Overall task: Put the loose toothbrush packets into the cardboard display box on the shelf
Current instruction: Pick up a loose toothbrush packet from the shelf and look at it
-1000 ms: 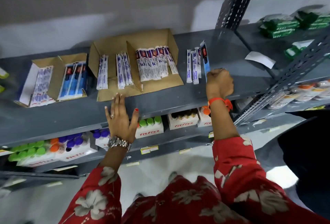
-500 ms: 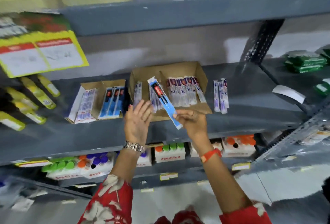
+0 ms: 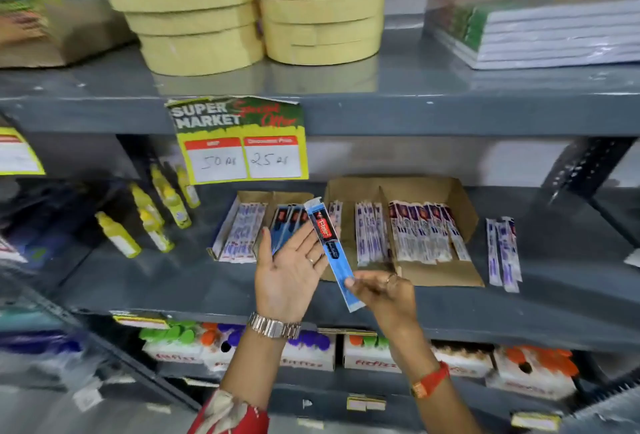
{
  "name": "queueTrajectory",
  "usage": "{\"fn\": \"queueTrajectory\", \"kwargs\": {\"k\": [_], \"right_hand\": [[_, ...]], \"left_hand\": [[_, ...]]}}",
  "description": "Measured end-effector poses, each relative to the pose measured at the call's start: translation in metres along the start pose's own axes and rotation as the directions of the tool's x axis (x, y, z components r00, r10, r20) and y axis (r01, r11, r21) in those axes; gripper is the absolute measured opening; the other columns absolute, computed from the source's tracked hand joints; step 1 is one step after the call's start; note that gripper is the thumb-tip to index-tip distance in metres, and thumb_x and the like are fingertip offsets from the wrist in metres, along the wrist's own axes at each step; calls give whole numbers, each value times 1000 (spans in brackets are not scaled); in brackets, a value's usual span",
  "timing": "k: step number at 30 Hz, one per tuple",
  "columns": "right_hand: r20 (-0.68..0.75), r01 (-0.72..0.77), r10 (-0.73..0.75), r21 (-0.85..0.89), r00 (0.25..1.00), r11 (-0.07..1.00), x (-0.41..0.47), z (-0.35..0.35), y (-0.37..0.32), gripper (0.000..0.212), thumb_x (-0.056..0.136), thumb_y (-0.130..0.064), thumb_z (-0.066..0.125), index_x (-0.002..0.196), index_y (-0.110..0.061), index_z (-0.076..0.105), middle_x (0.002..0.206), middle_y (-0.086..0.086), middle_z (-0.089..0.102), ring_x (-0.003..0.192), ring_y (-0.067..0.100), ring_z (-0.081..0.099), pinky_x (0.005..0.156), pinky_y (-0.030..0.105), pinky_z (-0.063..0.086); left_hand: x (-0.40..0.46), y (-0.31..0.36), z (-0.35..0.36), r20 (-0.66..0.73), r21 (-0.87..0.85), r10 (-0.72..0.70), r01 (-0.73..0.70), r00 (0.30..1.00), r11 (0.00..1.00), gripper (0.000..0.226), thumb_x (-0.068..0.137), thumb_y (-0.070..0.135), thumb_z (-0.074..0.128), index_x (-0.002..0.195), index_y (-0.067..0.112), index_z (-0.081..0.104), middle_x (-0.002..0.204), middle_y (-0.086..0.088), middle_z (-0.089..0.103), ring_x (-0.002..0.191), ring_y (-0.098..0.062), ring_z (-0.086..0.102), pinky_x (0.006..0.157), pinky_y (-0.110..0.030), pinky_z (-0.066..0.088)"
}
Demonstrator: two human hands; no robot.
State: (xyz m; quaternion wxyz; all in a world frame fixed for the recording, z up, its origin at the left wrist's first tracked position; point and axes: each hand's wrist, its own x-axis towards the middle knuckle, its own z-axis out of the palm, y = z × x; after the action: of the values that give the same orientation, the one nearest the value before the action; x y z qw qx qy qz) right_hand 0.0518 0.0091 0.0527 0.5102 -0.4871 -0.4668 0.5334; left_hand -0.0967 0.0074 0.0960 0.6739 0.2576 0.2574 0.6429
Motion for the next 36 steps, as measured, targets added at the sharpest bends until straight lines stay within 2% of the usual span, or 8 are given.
{"fn": "queueTrajectory", "kwargs": {"k": [10, 13, 16, 18, 20, 23, 29, 36], "right_hand": [[62, -35, 34, -1, 998, 999, -11, 26, -2, 24, 74, -1, 72, 65, -23, 70, 71, -4, 72, 71, 16, 67, 66, 21, 53], [68, -107, 104, 34, 992, 994, -11, 35, 0, 16, 76, -2, 71, 71, -17, 69, 77, 5, 70, 73, 18, 63, 62, 21, 51], [87, -210, 203, 86, 975, 974, -9, 44, 4, 14, 79, -5, 70, 74, -18, 68, 81, 4, 71, 75, 16, 62, 63, 25, 47], [77, -230, 223, 92, 972, 969, -3, 52, 5, 18, 80, -2, 68, 73, -19, 67, 81, 3, 70, 77, 16, 62, 69, 31, 47], [43, -216, 213, 89, 976, 972, 7, 61, 6, 21, 80, 4, 66, 75, -16, 65, 76, -1, 70, 76, 14, 63, 70, 32, 51], [-1, -170, 170, -11, 985, 985, 30, 73, 7, 26, 80, 3, 66, 72, -21, 64, 60, -13, 69, 66, 4, 64, 67, 21, 56], [-176, -190, 152, -227, 973, 955, 79, 109, 2, 15, 76, -4, 72, 91, -2, 71, 96, 15, 73, 96, 25, 68, 84, 24, 50], [-223, -144, 61, -380, 973, 914, 105, 145, 11, 9, 73, 2, 71, 82, 0, 70, 93, 18, 73, 87, 30, 69, 85, 40, 57]], "left_hand": [[-14, 15, -12, 4, 57, 37, -37, 999, 998, 70, 82, 57, 26, 124, 6, 48, 129, -13, 54, 120, -26, 49, 102, -36, 38], [-13, 18, -19, -127, 283, 52, -14, 991, 959, 60, 89, 51, 19, 122, 10, 49, 134, -14, 48, 122, -24, 45, 107, -36, 29], [-15, 12, -37, -256, 707, 209, 36, 944, 707, 51, 82, 51, 38, 120, 20, 52, 120, -8, 57, 111, -18, 52, 88, -20, 39], [-21, 3, -61, -193, 933, 366, 55, 910, 355, 69, 72, 61, 36, 127, 21, 47, 96, -5, 66, 86, -14, 60, 77, -23, 43], [-20, -4, -93, -61, 995, 420, 87, 906, -43, 77, 74, 60, 26, 135, 14, 37, 118, -15, 61, 106, -23, 57, 101, -38, 32], [-14, -2, -125, -6, 922, 391, 157, 920, -354, 75, 78, 56, 17, 140, 13, 24, 147, -11, 29, 136, -23, 22, 110, -47, -1], [-20, -4, -170, -33, 831, 295, 190, 955, -523, 76, 80, 55, 6, 141, 14, 21, 150, -5, 23, 139, -22, 12, 111, -45, -2], [-21, -5, -177, 9, 836, 265, 138, 964, -531, 68, 84, 50, 9, 141, 15, 23, 150, -2, 23, 139, -24, 13, 112, -43, 1]]}}
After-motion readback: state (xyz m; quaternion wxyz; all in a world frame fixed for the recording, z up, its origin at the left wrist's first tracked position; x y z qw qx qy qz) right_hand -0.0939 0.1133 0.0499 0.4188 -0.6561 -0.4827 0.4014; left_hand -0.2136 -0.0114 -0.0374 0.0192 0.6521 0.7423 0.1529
